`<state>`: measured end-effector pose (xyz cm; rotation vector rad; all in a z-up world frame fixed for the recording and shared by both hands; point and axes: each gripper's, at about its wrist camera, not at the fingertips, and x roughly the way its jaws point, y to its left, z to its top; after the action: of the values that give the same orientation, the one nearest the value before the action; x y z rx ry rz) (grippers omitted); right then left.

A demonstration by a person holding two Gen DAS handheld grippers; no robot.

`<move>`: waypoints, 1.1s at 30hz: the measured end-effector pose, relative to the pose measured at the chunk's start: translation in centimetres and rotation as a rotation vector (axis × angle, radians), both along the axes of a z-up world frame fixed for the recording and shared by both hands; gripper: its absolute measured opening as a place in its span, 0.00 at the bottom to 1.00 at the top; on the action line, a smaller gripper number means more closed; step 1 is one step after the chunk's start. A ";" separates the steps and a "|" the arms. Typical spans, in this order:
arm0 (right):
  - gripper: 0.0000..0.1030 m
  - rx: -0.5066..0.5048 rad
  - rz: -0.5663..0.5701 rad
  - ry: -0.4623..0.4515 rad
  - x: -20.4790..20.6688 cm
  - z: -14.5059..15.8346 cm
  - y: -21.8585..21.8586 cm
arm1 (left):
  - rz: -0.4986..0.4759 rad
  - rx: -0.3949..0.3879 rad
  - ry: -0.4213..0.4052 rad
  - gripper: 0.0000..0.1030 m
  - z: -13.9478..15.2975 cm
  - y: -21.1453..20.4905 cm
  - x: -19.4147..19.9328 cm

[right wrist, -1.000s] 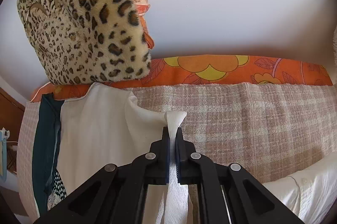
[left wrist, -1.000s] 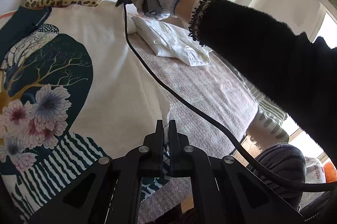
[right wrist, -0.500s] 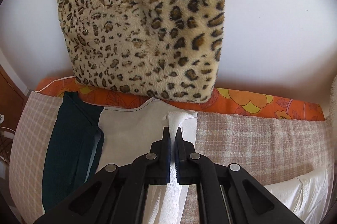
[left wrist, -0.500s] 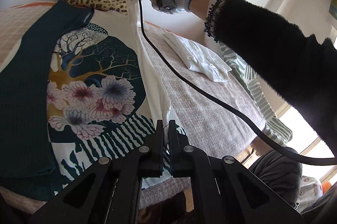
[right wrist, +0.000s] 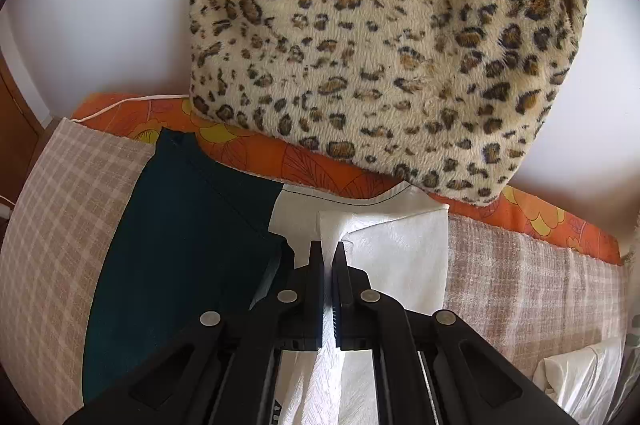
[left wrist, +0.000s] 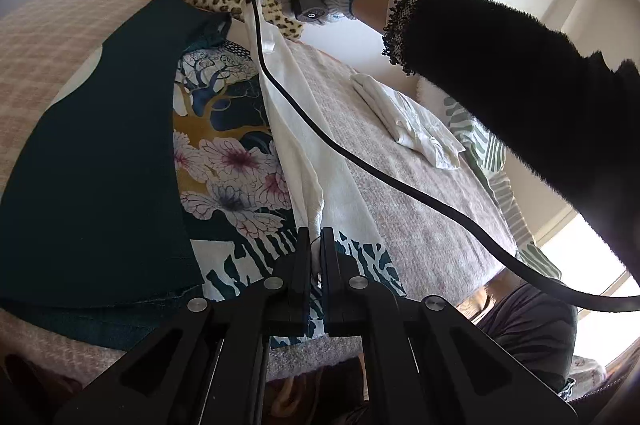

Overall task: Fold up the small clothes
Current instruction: 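Grasp the cream side edge with the right gripper and fold it toward the center, then lay the cream fold flat and open the right gripper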

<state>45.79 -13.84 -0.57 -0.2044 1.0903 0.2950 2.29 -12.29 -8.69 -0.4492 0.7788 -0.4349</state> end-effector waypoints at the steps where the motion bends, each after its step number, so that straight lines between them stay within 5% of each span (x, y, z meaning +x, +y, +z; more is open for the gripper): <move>1: 0.00 -0.003 0.002 -0.001 0.0 0.0 0.5 | 0.009 -0.002 0.002 0.02 -0.1 0.2 0.1; 11: 0.02 -0.007 0.038 0.011 -0.2 -1.0 4.7 | 0.014 -0.005 0.033 0.02 -0.7 1.3 -0.3; 12: 0.06 0.011 0.063 0.022 -0.3 -1.1 5.1 | 0.016 0.000 0.045 0.02 -0.7 1.3 -0.4; 13: 0.17 0.026 0.084 0.037 -0.4 -1.3 5.4 | 0.036 0.007 0.048 0.04 -0.6 1.5 -0.5; 14: 0.40 0.052 0.097 0.047 -0.5 -1.2 5.6 | 0.048 0.009 0.045 0.08 -0.4 1.8 -0.7; 15: 0.46 0.085 0.095 0.044 -0.7 -0.8 5.5 | 0.056 0.022 0.044 0.16 -0.2 2.0 -0.8; 18: 0.44 0.230 0.107 0.034 -1.3 1.5 4.3 | 0.080 0.059 0.019 0.21 1.0 2.6 -1.4; 24: 0.45 0.344 0.031 0.041 -4.0 4.3 -0.7 | 0.104 0.114 -0.056 0.21 3.8 4.8 -2.5; 33: 0.47 0.503 -0.036 0.129 -11.5 0.6 -6.9 | 0.126 0.123 0.017 0.26 8.0 12.4 1.8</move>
<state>34.32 -20.76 0.06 0.2857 1.1110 0.5438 4.05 0.14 -0.73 -0.3847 0.7847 -0.2642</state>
